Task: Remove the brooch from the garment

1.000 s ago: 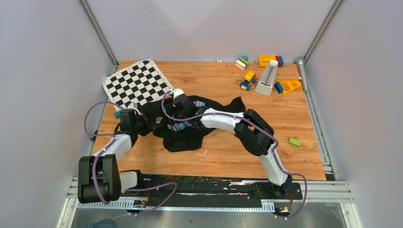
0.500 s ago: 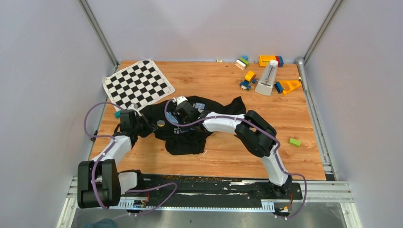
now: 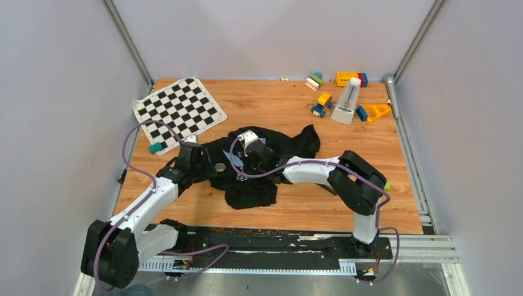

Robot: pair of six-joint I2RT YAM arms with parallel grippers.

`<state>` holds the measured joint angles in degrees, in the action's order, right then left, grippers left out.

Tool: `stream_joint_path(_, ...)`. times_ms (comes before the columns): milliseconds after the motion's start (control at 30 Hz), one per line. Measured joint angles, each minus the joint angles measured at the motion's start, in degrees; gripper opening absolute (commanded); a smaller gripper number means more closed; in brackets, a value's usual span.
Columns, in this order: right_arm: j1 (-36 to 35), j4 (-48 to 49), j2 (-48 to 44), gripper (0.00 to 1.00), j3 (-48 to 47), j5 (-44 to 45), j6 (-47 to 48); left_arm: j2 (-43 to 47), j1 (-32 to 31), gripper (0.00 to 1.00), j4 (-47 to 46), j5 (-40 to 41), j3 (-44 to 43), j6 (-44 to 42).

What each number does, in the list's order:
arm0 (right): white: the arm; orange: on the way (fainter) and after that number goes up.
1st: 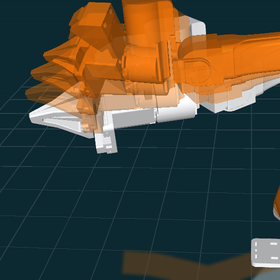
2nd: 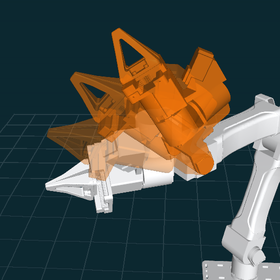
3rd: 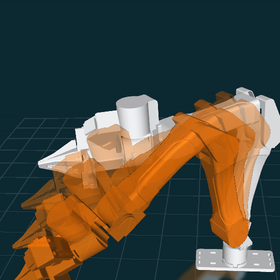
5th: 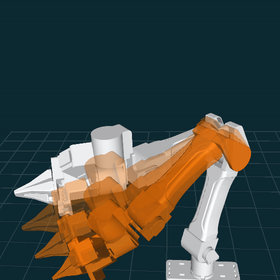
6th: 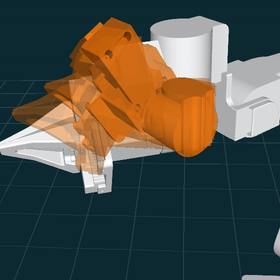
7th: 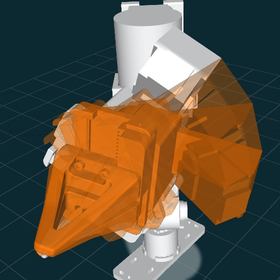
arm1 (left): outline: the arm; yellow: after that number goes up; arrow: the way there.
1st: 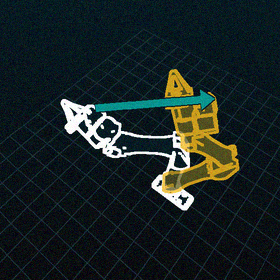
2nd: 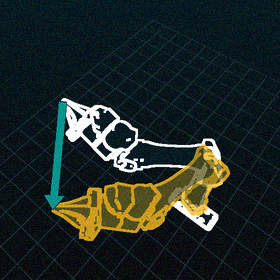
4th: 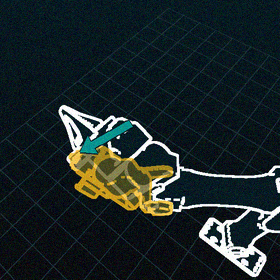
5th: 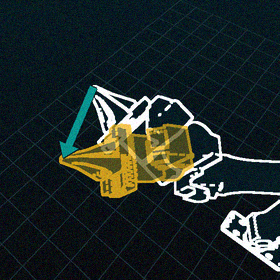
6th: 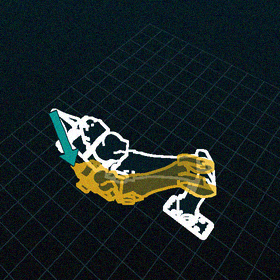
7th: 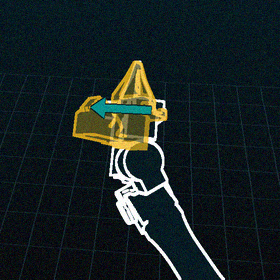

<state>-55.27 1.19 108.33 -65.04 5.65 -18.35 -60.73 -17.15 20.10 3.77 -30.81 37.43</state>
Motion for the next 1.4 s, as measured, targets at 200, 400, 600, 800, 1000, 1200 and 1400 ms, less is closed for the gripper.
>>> stream_joint_path(200, 0.00, 4.17, -2.34, 0.00, 5.09, -0.11, 0.02, 4.26, -4.11, 0.46, 7.45, 10.60, -3.67, -1.01)
stream_joint_path(400, 0.00, 7.45, -4.35, 0.00, 6.93, -0.22, 0.48, 0.85, -6.88, 0.44, 8.07, 11.34, -11.30, -10.29)
stream_joint_path(600, 0.00, 9.09, -5.38, 0.00, 7.54, -0.63, 0.85, -4.81, -7.10, 0.43, 2.47, 4.96, -14.80, -17.14)
stream_joint_path(800, 0.00, 12.26, -7.74, 0.00, 10.97, -1.44, 1.20, -12.68, -7.15, 0.46, -2.23, -1.46, -14.84, -18.95)
stream_joint_path(1000, 0.00, 14.14, -9.09, 0.00, 12.20, -1.51, 1.53, -13.75, -7.34, 0.53, -4.81, -5.51, -11.56, -19.06)
stream_joint_path(1200, 0.00, 14.60, -9.09, 0.00, 12.20, -1.55, 1.53, -10.25, -8.44, 0.62, -5.35, -5.77, -5.03, -17.11)
stream_joint_path(1400, 0.00, 15.45, -9.11, 0.00, 12.70, -1.84, 1.53, -8.46, -9.57, 0.64, -5.55, -4.22, -3.78, -15.85)
